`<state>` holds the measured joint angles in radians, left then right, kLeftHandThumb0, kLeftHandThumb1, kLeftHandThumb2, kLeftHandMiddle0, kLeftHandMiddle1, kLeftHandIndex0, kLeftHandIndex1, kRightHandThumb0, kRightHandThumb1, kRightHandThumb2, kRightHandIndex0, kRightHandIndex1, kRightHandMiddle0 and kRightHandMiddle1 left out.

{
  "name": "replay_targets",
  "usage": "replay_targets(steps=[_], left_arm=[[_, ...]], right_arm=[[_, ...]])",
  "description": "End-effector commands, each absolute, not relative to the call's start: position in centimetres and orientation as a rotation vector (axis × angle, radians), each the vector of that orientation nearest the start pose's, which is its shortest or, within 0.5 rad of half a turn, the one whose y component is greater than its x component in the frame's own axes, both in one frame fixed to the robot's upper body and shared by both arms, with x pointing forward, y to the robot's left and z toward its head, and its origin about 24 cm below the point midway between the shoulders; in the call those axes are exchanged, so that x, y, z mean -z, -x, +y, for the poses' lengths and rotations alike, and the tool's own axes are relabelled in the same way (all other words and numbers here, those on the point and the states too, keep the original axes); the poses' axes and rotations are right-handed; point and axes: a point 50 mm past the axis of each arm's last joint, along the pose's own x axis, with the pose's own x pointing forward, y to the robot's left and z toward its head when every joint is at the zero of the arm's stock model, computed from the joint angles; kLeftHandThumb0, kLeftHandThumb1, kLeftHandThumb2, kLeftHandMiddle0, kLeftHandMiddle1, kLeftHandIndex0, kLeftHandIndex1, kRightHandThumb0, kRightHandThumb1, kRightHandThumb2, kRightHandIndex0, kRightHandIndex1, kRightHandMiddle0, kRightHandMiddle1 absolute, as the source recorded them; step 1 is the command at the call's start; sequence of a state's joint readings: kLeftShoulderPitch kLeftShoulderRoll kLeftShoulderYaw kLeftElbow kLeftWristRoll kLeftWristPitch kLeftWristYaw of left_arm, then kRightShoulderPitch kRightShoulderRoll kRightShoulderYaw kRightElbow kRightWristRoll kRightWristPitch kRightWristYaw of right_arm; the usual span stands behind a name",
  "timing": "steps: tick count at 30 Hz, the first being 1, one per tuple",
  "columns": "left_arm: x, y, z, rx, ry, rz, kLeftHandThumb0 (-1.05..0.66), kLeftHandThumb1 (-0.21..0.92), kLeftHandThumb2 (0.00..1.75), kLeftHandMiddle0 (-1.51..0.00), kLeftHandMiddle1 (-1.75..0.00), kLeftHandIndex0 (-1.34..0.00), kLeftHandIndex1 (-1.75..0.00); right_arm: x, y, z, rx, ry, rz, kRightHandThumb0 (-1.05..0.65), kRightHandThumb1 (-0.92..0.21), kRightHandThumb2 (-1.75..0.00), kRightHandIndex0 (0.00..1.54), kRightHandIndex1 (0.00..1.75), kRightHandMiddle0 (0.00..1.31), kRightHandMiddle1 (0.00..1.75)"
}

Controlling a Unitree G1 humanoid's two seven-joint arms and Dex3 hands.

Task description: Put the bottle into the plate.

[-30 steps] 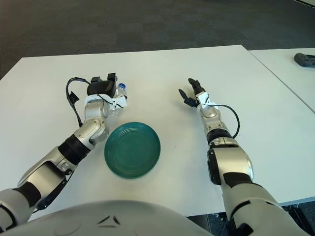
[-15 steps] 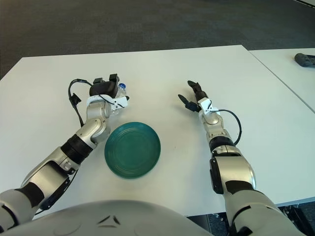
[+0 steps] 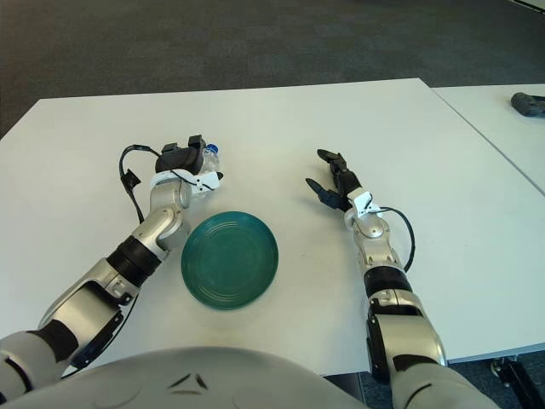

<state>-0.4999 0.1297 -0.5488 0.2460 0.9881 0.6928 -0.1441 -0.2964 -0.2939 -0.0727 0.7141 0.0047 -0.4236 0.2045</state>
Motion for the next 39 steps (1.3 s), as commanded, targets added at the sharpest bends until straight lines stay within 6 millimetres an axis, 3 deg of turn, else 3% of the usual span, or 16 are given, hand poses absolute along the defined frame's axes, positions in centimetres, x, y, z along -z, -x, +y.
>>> replay_targets(steps=[1,12,22,27,33,39], left_arm=[[-7.3,-32.1,8.6,0.098,-1.34,0.182,-1.05,0.92,0.57,-0.13,-0.68,0.0,-0.96],[-7.2,-32.2,8.7,0.105,-1.336,0.195,-1.05,0.92,0.56,-0.11,-0.71,0.0,-0.98],[-6.4,-33.0,9.0,0.104,-1.341,0.245,-1.05,0.92,0.56,-0.12,-0.65,0.0,-0.97],[-5.8,-33.7,9.2,0.101,-1.352,0.298,-1.05,0.92,0.58,-0.08,-0.76,0.0,-0.99],[-4.9,-34.0,9.4,0.098,-1.36,0.368,-1.05,0.92,0.61,-0.03,-1.02,0.0,-0.97],[-4.4,-34.0,9.4,0.101,-1.345,0.401,-1.05,0.92,0.61,-0.01,-1.07,0.0,-0.93]], right_arm=[[-1.8,-28.3,-23.0,-0.12,0.233,-0.003,-0.62,-0.92,-0.31,0.44,0.11,0.0,0.73],[-3.1,-25.6,-23.0,-0.106,0.174,-0.023,-0.53,-0.92,-0.41,0.5,0.19,0.0,0.84],[-2.9,-24.6,-23.0,-0.113,0.065,0.0,-0.5,-0.88,-0.46,0.43,0.36,0.0,0.91],[-2.9,-24.2,-22.7,-0.119,0.044,-0.008,-0.51,-0.88,-0.47,0.39,0.46,0.0,0.92],[-3.1,-23.7,-22.6,-0.117,-0.012,-0.034,-0.54,-0.88,-0.46,0.34,0.55,0.0,0.94],[-3.6,-23.2,-23.0,-0.123,-0.058,-0.075,-0.58,-0.88,-0.45,0.33,0.55,0.0,0.94]])
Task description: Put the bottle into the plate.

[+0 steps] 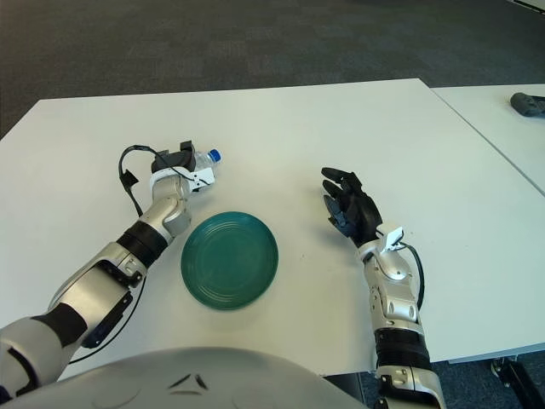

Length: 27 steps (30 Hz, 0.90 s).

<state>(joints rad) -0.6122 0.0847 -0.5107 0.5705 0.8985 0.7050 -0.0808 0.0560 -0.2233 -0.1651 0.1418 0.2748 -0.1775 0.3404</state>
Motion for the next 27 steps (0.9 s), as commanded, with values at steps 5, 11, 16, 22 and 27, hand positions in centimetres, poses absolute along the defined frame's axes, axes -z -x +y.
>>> replay_targets(steps=[5,11,16,22,27], left_arm=[[-4.0,-33.8,9.3,0.095,-1.317,0.399,-1.05,0.92,0.61,0.0,-1.11,0.0,-0.93],[-2.8,-33.7,9.0,0.093,-1.311,0.392,-1.05,0.92,0.59,-0.01,-1.18,0.0,-0.94],[-1.8,-33.8,8.6,0.1,-1.326,0.381,-1.05,0.92,0.6,-0.01,-1.25,0.0,-0.96],[-1.1,-33.8,8.3,0.1,-1.337,0.364,-1.05,0.92,0.61,-0.02,-1.28,0.0,-0.96],[-0.7,-33.8,8.0,0.098,-1.346,0.35,-1.05,0.92,0.59,-0.04,-1.22,0.0,-0.96]], right_arm=[[-5.1,-22.4,-23.6,-0.123,-0.07,-0.133,-0.62,-0.9,-0.42,0.35,0.54,0.03,0.97],[-5.9,-21.6,-23.8,-0.093,-0.099,-0.166,-0.64,-0.91,-0.38,0.38,0.56,0.08,0.99],[-6.5,-21.3,-24.0,-0.057,-0.112,-0.176,-0.65,-0.92,-0.37,0.39,0.57,0.1,0.99],[-7.2,-21.0,-24.6,-0.013,-0.108,-0.179,-0.68,-0.92,-0.45,0.4,0.57,0.1,0.98],[-7.6,-20.9,-24.9,0.018,-0.109,-0.191,-0.69,-0.92,-0.5,0.42,0.58,0.1,0.98]])
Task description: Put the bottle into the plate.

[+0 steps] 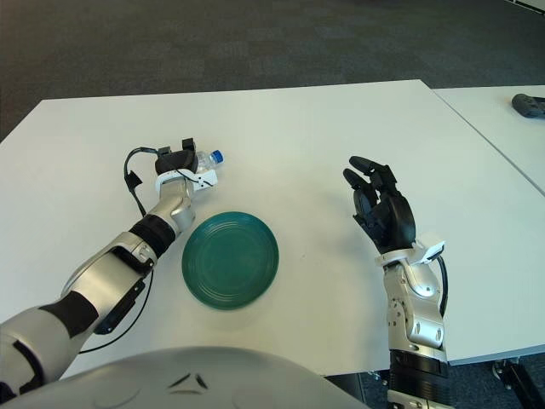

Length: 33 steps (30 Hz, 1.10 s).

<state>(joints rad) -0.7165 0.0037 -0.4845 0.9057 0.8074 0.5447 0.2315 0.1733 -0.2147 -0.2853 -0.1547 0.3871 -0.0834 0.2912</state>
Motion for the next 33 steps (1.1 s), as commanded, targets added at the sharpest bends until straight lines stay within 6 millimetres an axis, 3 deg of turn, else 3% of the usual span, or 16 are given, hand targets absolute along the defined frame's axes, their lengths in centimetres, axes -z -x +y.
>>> replay_targets(steps=[1,5,6,8,11,12,16,21,22,24,26,33], left_arm=[[-0.6,-33.8,8.0,0.097,-1.347,0.348,-1.05,0.92,0.58,-0.05,-1.22,0.0,-0.98],[-0.3,-33.7,8.0,0.089,-1.343,0.335,-1.04,0.92,0.48,-0.07,-1.34,0.0,-1.16],[-0.3,-33.7,8.0,0.088,-1.342,0.334,-1.01,0.92,0.4,-0.13,-1.49,0.0,-1.22],[-0.1,-33.8,8.1,0.092,-1.342,0.335,-0.91,0.9,0.31,-0.25,-1.61,-0.04,-1.34],[0.2,-33.8,8.4,0.095,-1.35,0.338,-0.75,0.85,0.23,-0.4,-1.7,-0.17,-1.54],[0.2,-33.8,8.4,0.094,-1.356,0.337,-0.63,0.75,0.44,-0.45,-1.72,-0.33,-1.52],[0.3,-33.8,8.5,0.089,-1.38,0.307,-0.47,0.55,0.81,-0.58,-1.74,-0.57,-1.5],[0.4,-33.7,8.5,0.078,-1.384,0.232,-0.44,0.45,0.98,-0.68,-1.75,-0.63,-1.54],[0.3,-33.7,8.5,0.075,-1.379,0.206,-0.36,0.4,1.06,-0.67,-1.75,-0.66,-1.51],[0.2,-33.8,8.5,0.069,-1.37,0.172,-0.15,0.23,1.35,-0.65,-1.75,-0.66,-1.64],[0.1,-33.8,8.6,0.065,-1.365,0.154,-0.08,0.15,1.45,-0.69,-1.69,-0.67,-1.69],[-0.8,-34.2,8.5,0.046,-1.338,0.082,-0.01,0.02,1.54,-0.87,-1.43,-0.71,-1.74]], right_arm=[[-7.7,-20.8,-24.9,0.021,-0.11,-0.194,-0.69,-0.92,-0.5,0.42,0.58,0.1,0.98],[-8.1,-20.7,-25.0,0.034,-0.112,-0.213,-0.69,-0.92,-0.53,0.43,0.57,0.08,0.97],[-8.1,-20.7,-25.0,0.036,-0.113,-0.217,-0.69,-0.92,-0.53,0.43,0.56,0.07,0.96],[-8.3,-20.6,-25.1,0.04,-0.115,-0.225,-0.69,-0.92,-0.54,0.43,0.56,0.07,0.96],[-8.5,-20.5,-25.1,0.045,-0.12,-0.239,-0.7,-0.92,-0.53,0.44,0.55,0.07,0.96],[-8.6,-20.5,-25.1,0.045,-0.122,-0.243,-0.7,-0.92,-0.52,0.45,0.56,0.08,0.97],[-8.8,-20.5,-25.1,0.05,-0.128,-0.249,-0.71,-0.92,-0.5,0.47,0.57,0.11,0.99],[-8.7,-20.5,-25.0,0.058,-0.126,-0.243,-0.72,-0.92,-0.49,0.47,0.57,0.12,0.99],[-8.6,-20.5,-25.0,0.061,-0.126,-0.238,-0.72,-0.92,-0.49,0.48,0.57,0.12,0.99],[-8.2,-20.6,-25.0,0.062,-0.127,-0.233,-0.72,-0.92,-0.49,0.48,0.58,0.13,0.99],[-8.0,-20.7,-25.0,0.059,-0.128,-0.231,-0.72,-0.92,-0.5,0.48,0.58,0.14,1.0],[-8.2,-20.8,-24.6,0.076,-0.129,-0.217,-0.72,-0.92,-0.53,0.48,0.59,0.14,0.99]])
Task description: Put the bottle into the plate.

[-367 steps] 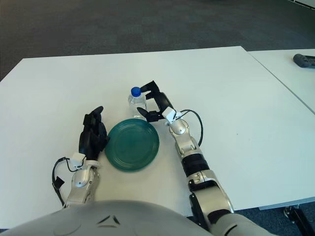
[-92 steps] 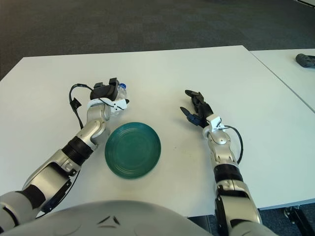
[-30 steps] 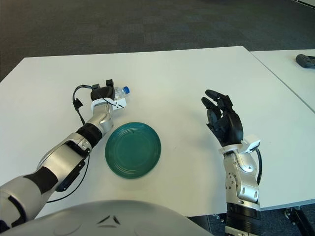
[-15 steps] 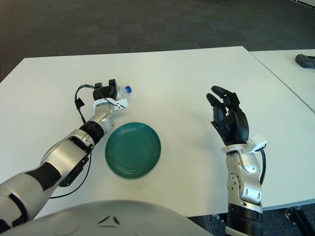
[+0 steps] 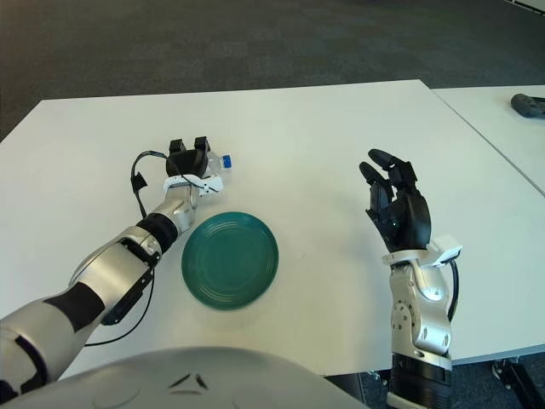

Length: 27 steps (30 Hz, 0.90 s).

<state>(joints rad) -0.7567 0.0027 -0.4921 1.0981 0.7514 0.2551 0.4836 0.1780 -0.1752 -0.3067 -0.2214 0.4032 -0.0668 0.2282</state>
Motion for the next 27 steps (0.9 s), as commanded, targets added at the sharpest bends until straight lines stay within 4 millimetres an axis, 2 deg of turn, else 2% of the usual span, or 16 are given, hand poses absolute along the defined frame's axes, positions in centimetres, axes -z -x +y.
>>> replay_targets(steps=[1,7,14,20,24,27], left_arm=[[-1.0,-34.3,8.4,0.043,-1.335,0.065,-0.01,0.01,1.55,-0.89,-1.42,-0.71,-1.74],[-1.3,-34.3,8.3,0.038,-1.328,0.016,0.0,-0.03,1.59,-0.94,-1.41,-0.72,-1.75],[-2.1,-34.1,7.9,0.03,-1.32,-0.042,0.0,-0.06,1.65,-0.94,-1.49,-0.72,-1.75],[-4.8,-33.3,6.9,0.005,-1.315,-0.14,0.0,-0.07,1.7,-0.9,-1.62,-0.71,-1.75],[-6.5,-32.9,6.8,0.0,-1.3,-0.175,0.0,-0.07,1.72,-0.89,-1.66,-0.71,-1.75],[-7.1,-32.6,6.9,0.001,-1.3,-0.183,0.0,-0.07,1.72,-0.89,-1.66,-0.72,-1.75]], right_arm=[[-8.1,-20.8,-24.5,0.077,-0.13,-0.211,-0.72,-0.92,-0.53,0.48,0.59,0.14,0.99],[-7.9,-21.0,-24.4,0.075,-0.134,-0.194,-0.71,-0.92,-0.56,0.48,0.59,0.14,0.99],[-7.7,-21.0,-24.1,0.072,-0.144,-0.185,-0.71,-0.92,-0.56,0.48,0.6,0.17,1.0],[-7.2,-21.1,-23.9,0.08,-0.157,-0.164,-0.69,-0.92,-0.55,0.49,0.6,0.18,1.0],[-5.3,-21.4,-23.6,0.072,-0.182,-0.139,-0.68,-0.92,-0.53,0.5,0.6,0.2,1.0],[-4.9,-21.5,-23.5,0.07,-0.184,-0.14,-0.68,-0.92,-0.53,0.5,0.61,0.2,1.0]])
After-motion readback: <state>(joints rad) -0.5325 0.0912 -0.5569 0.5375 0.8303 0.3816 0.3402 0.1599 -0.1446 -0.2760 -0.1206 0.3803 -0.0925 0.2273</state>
